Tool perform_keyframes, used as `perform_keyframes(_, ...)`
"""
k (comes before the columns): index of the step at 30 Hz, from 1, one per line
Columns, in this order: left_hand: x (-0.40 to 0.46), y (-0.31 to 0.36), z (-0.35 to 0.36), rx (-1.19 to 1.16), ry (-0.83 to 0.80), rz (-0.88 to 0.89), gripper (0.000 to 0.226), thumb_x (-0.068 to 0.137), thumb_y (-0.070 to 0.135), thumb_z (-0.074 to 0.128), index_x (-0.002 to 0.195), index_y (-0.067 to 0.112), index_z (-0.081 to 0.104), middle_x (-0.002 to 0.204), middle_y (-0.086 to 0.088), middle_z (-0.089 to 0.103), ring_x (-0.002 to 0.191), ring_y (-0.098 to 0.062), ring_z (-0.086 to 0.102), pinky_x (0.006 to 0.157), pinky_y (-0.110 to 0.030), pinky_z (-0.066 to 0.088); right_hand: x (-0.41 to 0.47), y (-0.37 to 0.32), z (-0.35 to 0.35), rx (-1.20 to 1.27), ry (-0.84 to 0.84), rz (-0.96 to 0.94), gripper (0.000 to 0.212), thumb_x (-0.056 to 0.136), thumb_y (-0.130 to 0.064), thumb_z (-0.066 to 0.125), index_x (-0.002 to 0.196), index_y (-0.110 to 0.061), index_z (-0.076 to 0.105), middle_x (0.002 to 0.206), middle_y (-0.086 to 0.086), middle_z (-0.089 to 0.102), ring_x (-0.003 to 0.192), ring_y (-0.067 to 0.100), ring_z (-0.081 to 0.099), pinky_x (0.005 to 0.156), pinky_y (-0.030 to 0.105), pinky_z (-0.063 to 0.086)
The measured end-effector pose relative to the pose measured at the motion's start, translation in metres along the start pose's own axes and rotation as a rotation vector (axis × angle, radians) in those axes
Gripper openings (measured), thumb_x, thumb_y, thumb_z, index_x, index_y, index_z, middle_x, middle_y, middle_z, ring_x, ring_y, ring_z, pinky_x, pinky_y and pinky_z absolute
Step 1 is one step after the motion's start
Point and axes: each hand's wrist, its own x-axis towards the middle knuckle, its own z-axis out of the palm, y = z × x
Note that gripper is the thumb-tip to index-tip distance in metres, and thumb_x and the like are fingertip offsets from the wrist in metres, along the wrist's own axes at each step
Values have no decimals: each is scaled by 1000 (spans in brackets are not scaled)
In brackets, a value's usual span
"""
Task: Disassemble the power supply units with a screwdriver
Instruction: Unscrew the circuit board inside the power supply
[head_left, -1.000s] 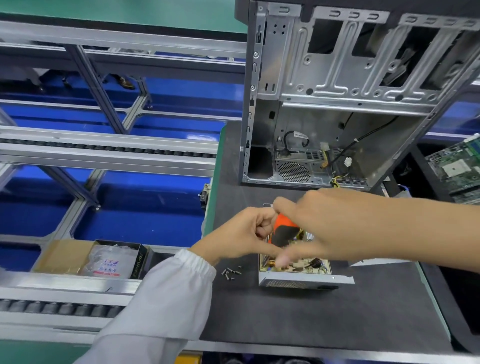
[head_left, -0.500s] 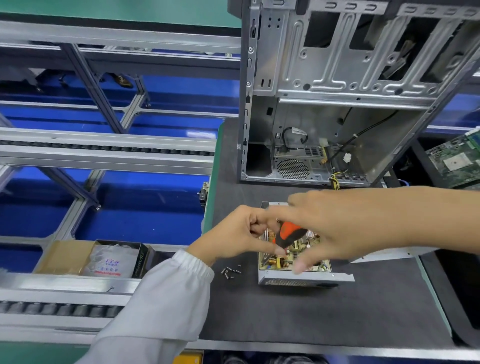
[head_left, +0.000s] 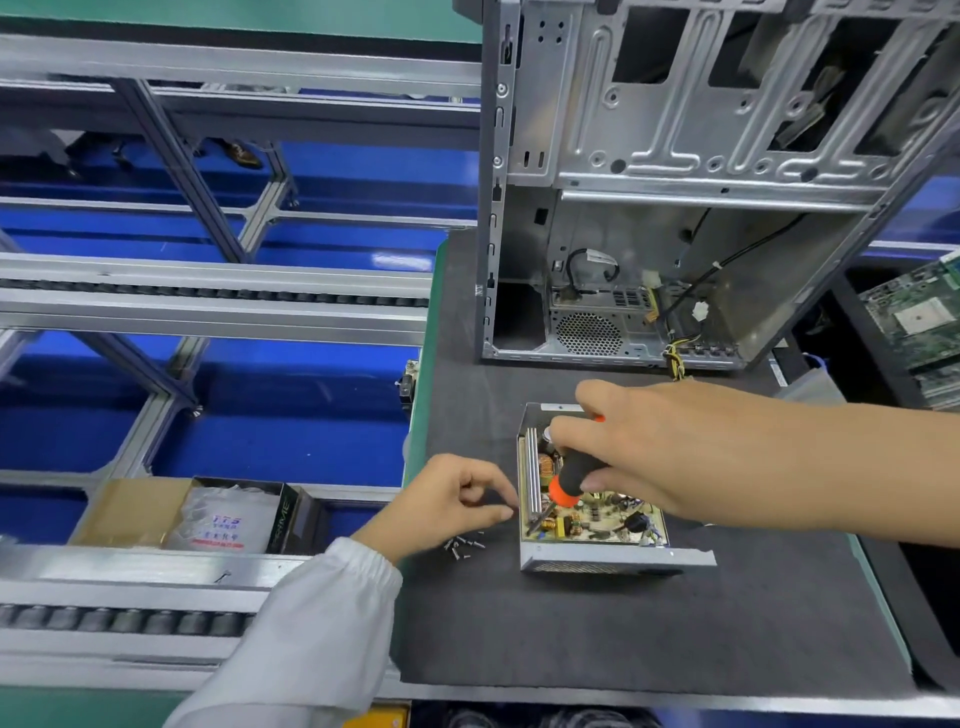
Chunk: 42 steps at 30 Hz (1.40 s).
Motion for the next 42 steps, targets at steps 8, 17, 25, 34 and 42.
perform_keyframes(8,-9,-9,31,333,52,-15,19,76,41,78,92,32,73,64,29,53,62,3,46,56,-9,30,-11,4,-2,111,-34,79,28,97,-53,29,115,-33,27,101,-6,33,57,11,33,58,31,35)
perform_keyframes(17,-13,-12,39,321,117,-10,18,84,41,72,86,23,73,66,27,52,65,8,49,59,-7,31,-19,13,-3,342,50,93,29,91,-57,26,113,-38,31,99,-11,37,83,12,51,77,34,46)
perform_keyframes(25,-3,-10,21,-72,248,-212,25,98,11,53,77,15,64,63,7,53,52,-4,43,53,-17,35,-20,28,-18,492,239,112,28,86,-57,30,104,-39,40,92,-14,43,83,7,48,78,32,43)
perform_keyframes(34,53,0,5,-490,374,-511,33,84,-8,31,61,5,52,42,1,36,34,-9,24,35,-14,19,11,55,-35,330,226,168,37,83,-57,25,107,-38,44,85,-13,34,70,4,44,70,32,44)
perform_keyframes(42,68,-14,7,-107,225,-308,21,90,14,65,91,33,72,54,2,36,54,-11,28,60,-27,24,36,66,-25,202,167,78,36,82,-57,13,109,-38,28,93,-7,32,72,15,50,64,31,46)
